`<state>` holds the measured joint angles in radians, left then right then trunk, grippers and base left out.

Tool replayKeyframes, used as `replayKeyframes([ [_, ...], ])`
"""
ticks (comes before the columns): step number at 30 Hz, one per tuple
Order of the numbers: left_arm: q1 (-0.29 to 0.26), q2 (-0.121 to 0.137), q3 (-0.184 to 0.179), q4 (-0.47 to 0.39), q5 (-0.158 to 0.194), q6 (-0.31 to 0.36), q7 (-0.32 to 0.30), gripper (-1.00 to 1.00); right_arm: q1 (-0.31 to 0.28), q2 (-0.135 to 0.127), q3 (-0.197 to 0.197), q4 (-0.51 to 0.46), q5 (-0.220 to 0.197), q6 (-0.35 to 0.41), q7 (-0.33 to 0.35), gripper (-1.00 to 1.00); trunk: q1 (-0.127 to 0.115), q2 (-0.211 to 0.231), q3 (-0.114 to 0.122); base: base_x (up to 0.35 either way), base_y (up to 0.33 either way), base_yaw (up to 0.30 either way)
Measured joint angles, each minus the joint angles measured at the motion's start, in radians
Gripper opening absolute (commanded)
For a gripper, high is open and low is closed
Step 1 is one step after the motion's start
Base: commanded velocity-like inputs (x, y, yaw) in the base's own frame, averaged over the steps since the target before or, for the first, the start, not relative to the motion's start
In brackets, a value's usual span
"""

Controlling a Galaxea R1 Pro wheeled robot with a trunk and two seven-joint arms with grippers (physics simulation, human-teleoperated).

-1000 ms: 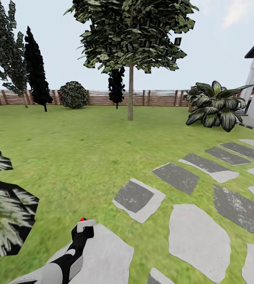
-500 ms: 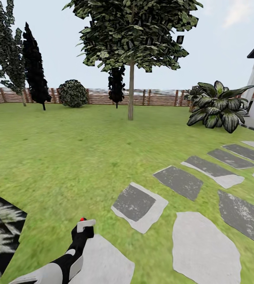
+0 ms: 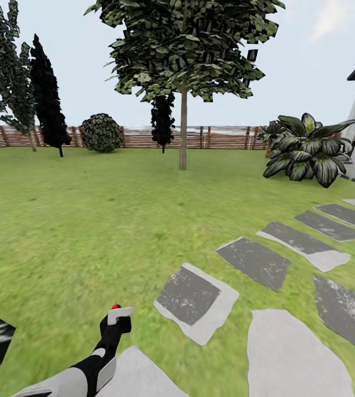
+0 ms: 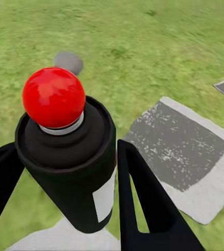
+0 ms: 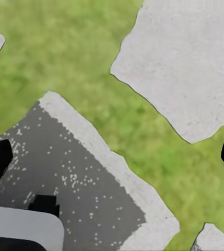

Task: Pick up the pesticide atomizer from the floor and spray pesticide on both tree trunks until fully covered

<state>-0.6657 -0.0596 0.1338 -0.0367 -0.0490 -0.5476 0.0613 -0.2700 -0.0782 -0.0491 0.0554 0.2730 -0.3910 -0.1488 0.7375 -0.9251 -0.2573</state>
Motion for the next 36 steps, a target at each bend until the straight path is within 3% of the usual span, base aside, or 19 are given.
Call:
replayKeyframes([
  [36, 0.0, 0.0, 0.002, 0.0, 0.0, 0.001, 0.0, -1.0, 0.0, 0.006, 0.001, 0.001, 0.002, 0.0, 0.006, 1.0, 0.0, 0.0, 0.012, 0.339, 0.0, 0.0],
])
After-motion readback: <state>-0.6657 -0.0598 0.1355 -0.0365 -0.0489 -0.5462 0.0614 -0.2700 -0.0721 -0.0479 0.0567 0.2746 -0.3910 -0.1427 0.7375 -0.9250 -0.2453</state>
